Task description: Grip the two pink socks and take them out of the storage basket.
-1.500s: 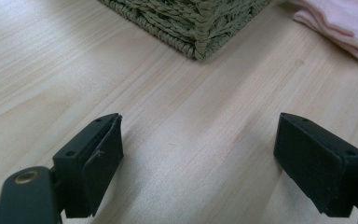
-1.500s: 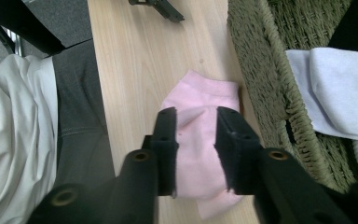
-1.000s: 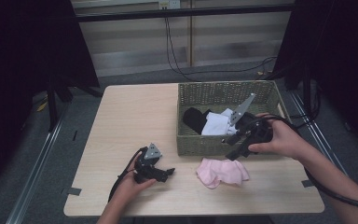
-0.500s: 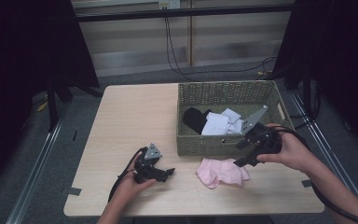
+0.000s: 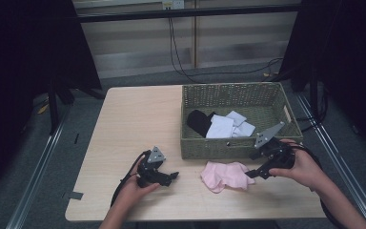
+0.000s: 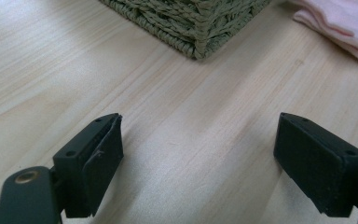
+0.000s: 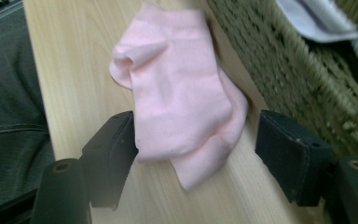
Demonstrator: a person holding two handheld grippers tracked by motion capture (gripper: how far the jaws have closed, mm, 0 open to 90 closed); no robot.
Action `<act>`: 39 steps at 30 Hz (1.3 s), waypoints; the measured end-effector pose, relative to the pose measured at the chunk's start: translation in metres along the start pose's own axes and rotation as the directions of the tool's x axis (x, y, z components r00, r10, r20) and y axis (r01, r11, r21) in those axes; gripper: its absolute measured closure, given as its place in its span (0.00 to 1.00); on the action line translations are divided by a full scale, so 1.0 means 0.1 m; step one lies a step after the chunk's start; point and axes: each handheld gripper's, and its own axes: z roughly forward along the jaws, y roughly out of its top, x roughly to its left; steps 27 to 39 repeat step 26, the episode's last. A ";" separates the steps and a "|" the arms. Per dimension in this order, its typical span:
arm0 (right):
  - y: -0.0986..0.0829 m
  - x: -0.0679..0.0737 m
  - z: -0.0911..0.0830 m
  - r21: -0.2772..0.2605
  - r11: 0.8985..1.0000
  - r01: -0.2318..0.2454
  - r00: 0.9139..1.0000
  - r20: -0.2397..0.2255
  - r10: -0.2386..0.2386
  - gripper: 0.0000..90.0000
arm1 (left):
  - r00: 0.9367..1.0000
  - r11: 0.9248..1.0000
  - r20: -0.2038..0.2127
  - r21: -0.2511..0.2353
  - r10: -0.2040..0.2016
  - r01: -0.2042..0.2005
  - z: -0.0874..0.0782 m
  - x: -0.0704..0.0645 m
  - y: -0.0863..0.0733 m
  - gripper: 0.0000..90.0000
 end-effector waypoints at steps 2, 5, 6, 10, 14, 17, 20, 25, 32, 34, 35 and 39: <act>-0.03 -0.01 0.02 -0.003 1.000 0.009 1.000 0.003 -0.009 0.32 | 1.000 1.000 0.000 0.000 0.000 0.000 0.00 0.00 0.00 0.17; -0.16 -0.03 0.11 -0.012 1.000 -0.007 1.000 0.014 0.007 0.31 | 1.000 1.000 0.000 0.000 0.000 0.000 0.00 0.00 0.00 0.17; -0.19 -0.03 0.13 -0.018 1.000 -0.011 1.000 0.022 0.012 0.31 | 1.000 1.000 0.000 0.000 0.000 0.000 0.00 0.00 0.00 0.17; -0.35 -0.06 0.19 -0.049 0.999 -0.009 0.998 0.055 0.011 0.30 | 1.000 1.000 0.000 0.000 0.000 0.000 0.00 0.00 0.00 0.17; -0.50 -0.06 0.25 -0.086 0.996 -0.017 0.997 0.079 0.024 0.29 | 1.000 1.000 0.000 -0.001 -0.002 0.002 0.00 0.00 0.00 0.17; -0.58 -0.04 0.31 -0.103 0.995 0.001 0.996 0.089 0.008 0.28 | 1.000 1.000 0.000 0.000 0.000 0.000 0.00 0.00 0.00 0.17; -0.64 -0.02 0.39 -0.101 0.995 0.026 0.994 0.109 -0.015 0.26 | 1.000 1.000 0.000 -0.001 -0.002 0.002 0.00 0.00 0.00 0.17; -0.70 0.00 0.44 -0.091 0.995 0.036 0.993 0.117 -0.025 0.24 | 1.000 1.000 0.001 0.000 0.000 0.000 0.00 0.00 0.00 0.17; -0.70 0.00 0.43 -0.093 0.995 0.033 0.993 0.118 -0.022 0.24 | 1.000 1.000 0.000 0.000 0.000 0.000 0.00 0.00 0.00 0.17; -0.70 0.00 0.43 -0.093 0.995 0.033 0.993 0.118 -0.022 0.24 | 1.000 1.000 0.000 0.000 0.000 0.000 0.00 0.00 0.00 0.17; -0.70 0.00 0.43 -0.093 0.995 0.033 0.993 0.118 -0.022 0.24 | 1.000 1.000 0.000 0.000 0.000 0.000 0.00 0.00 0.00 0.17; -0.70 0.00 0.43 -0.093 0.995 0.033 0.993 0.118 -0.022 0.24 | 1.000 1.000 0.000 0.000 0.000 0.000 0.00 0.00 0.00 0.17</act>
